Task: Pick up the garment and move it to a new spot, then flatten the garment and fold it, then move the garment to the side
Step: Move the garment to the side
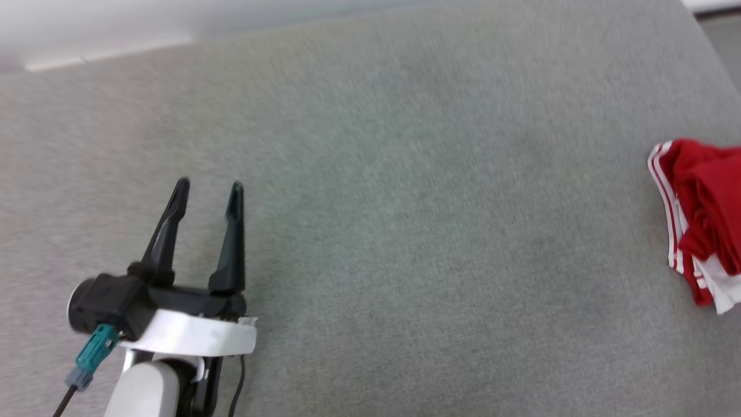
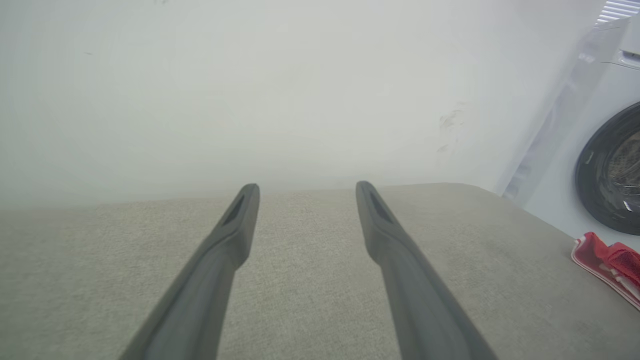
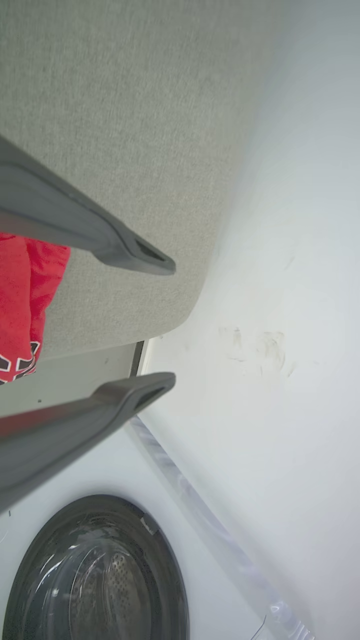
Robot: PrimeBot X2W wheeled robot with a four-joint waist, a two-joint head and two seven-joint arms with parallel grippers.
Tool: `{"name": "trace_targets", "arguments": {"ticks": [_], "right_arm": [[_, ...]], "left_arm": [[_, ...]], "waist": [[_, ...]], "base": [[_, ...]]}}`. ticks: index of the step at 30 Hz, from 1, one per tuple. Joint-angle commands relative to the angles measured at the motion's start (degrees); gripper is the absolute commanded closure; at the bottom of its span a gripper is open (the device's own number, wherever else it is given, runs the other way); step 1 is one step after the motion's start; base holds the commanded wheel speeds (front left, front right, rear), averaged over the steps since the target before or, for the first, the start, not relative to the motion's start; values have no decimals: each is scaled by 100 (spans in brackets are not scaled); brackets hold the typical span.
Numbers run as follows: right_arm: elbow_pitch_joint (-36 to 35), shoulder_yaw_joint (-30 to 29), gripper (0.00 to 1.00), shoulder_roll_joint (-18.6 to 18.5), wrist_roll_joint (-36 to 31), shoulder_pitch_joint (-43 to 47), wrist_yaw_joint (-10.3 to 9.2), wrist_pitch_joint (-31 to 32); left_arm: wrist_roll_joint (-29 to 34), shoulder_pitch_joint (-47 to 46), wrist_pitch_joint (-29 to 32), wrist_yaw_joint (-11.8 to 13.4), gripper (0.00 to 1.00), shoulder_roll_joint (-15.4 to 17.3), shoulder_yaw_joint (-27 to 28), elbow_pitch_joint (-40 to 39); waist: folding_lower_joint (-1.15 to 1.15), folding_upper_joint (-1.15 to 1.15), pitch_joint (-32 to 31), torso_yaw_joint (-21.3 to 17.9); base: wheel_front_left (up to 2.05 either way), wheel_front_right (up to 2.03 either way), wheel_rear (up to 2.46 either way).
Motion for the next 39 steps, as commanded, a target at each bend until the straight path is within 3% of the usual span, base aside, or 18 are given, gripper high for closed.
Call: {"name": "trace_targets", "arguments": {"ticks": [1, 10, 21, 28, 39], "right_arm": [[-206, -81, 0, 202, 59, 211, -6, -108], [-1374, -248, 0, 1470, 427, 1392, -5, -717], [-1478, -85, 0, 2597, 477, 2732, -5, -1490], [-1233, 25, 0, 2889, 394, 3077, -5, -1750], [-1076, 118, 0, 2993, 216, 3094, -5, -1867]], "left_arm": [[-2, 155, -13, 6, 0, -49, 82, 41], [-118, 710, -13, -55, 0, -240, 446, 257], [-17, 1041, -13, -178, 0, -455, 540, 591], [146, 1212, -13, -233, 0, -557, 616, 787], [314, 1240, -13, -276, 0, -616, 712, 846]], "waist": [[0, 0, -537, 319], [0, 0, -1132, 666], [0, 0, -1488, 922], [0, 0, -1611, 939], [0, 0, -1628, 935]], "base": [[0, 0, 0], [0, 0, 0], [0, 0, 0], [0, 0, 0], [0, 0, 0]]}}
